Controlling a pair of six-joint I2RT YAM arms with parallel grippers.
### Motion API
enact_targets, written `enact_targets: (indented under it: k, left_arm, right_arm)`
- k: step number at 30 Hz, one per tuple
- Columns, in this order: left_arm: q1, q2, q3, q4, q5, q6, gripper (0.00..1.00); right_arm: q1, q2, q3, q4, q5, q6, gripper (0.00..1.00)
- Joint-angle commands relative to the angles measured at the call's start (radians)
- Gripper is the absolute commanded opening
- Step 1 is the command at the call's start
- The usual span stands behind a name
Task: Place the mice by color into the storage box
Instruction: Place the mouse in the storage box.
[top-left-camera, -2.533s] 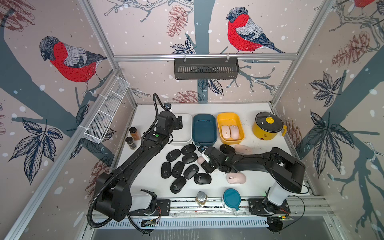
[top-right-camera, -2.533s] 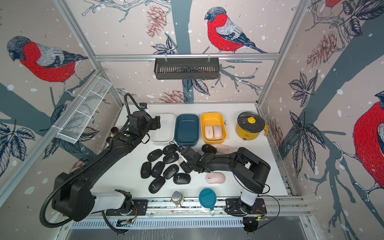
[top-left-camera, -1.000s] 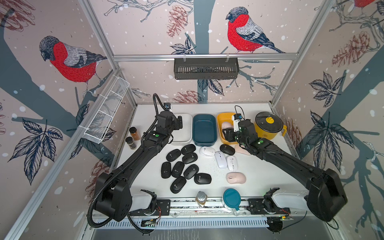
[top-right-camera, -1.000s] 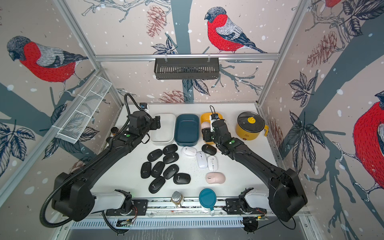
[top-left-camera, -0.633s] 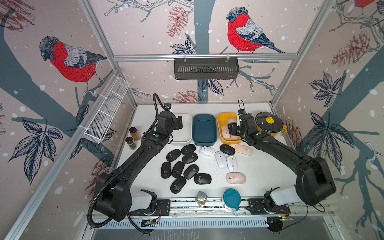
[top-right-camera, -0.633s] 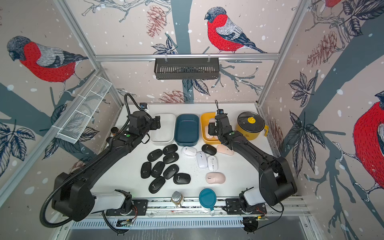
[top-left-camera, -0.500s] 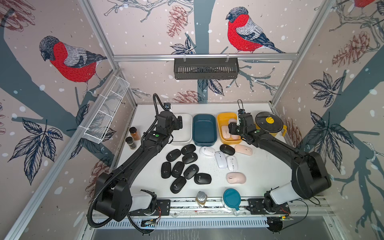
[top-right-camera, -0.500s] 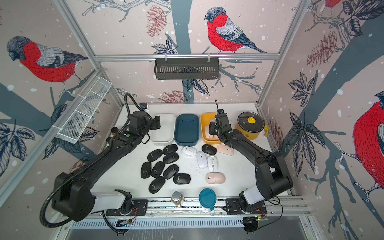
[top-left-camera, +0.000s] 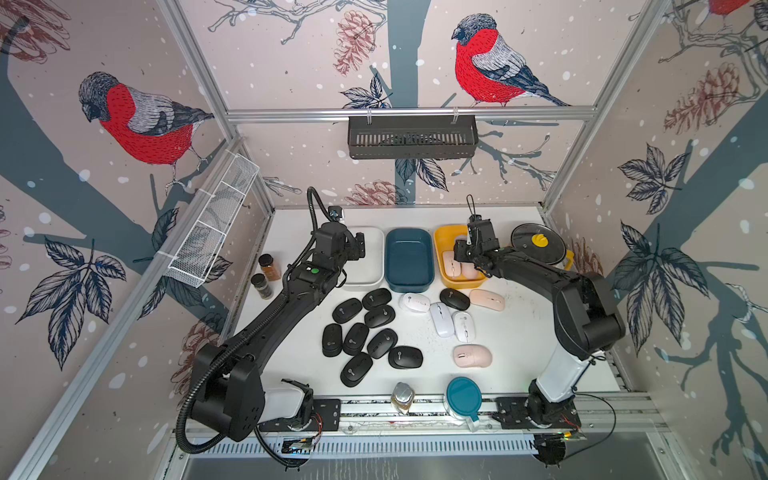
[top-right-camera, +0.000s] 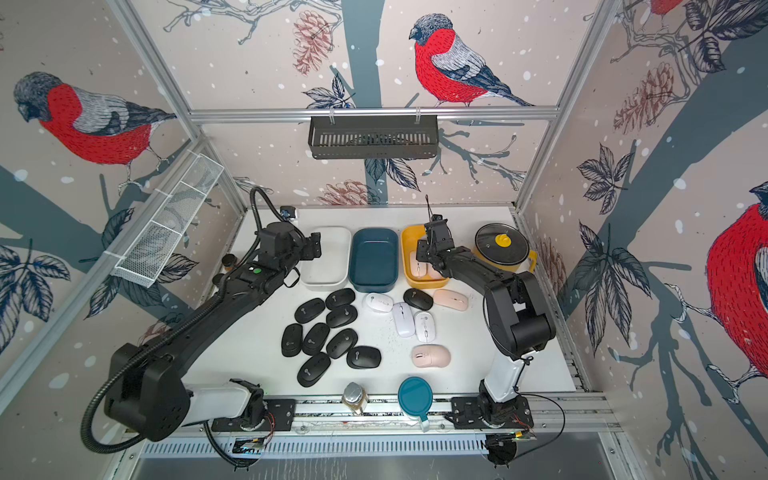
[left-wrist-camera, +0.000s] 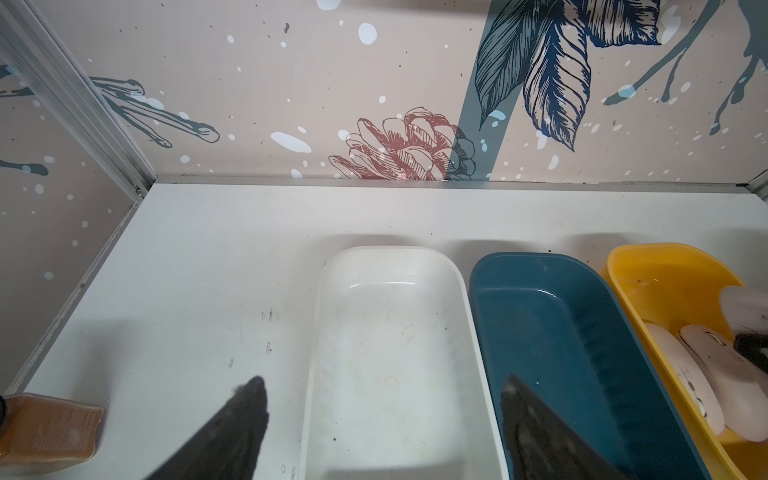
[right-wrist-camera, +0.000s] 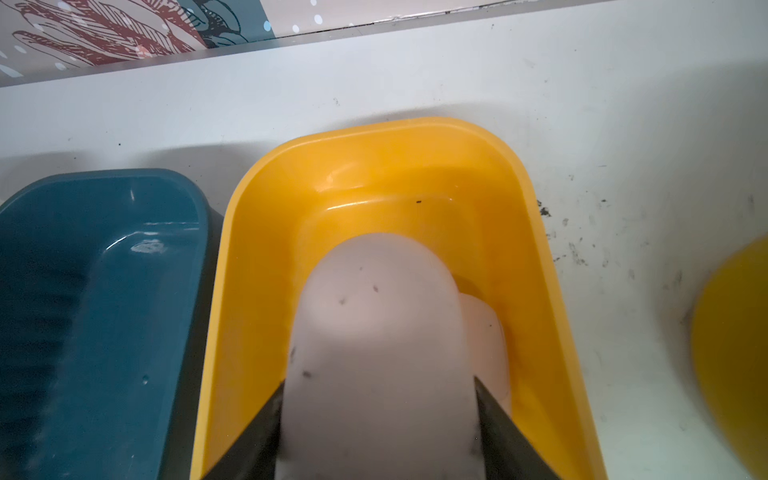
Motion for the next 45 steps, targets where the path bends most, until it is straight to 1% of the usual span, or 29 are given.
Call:
enact_targets:
  k: [1,9,19,37,42,45]
  left_arm:
    - [-0.003,0.001,0.001,0.012,-0.012,0.0,0.86]
    - [-0.003,0.005,0.001,0.013,-0.004,-0.003,0.86]
    - [-0.004,0.007,0.001,0.012,-0.008,0.0,0.86]
    - [-0.003,0.008,0.001,0.011,-0.018,0.007,0.87]
    - [-0.003,0.013,0.001,0.01,-0.018,0.008,0.87]
    - [-0.003,0.014,0.001,0.01,-0.02,0.009,0.87]
  right_arm:
    - [-0.005,0.035,0.035,0.023,0.004,-0.011,0.55]
    - [-0.014,0.136,0.107,0.025,0.003,-0.011,0.55]
    - [-0.013,0.216,0.173,0.015,-0.003,-0.013,0.55]
    - [-0.002,0.315,0.258,-0.015,0.019,-0.025,0.55]
    - [0.004,0.334,0.27,-0.021,0.032,-0.032,0.57]
    - [0.004,0.336,0.269,-0.022,0.038,-0.031,0.6]
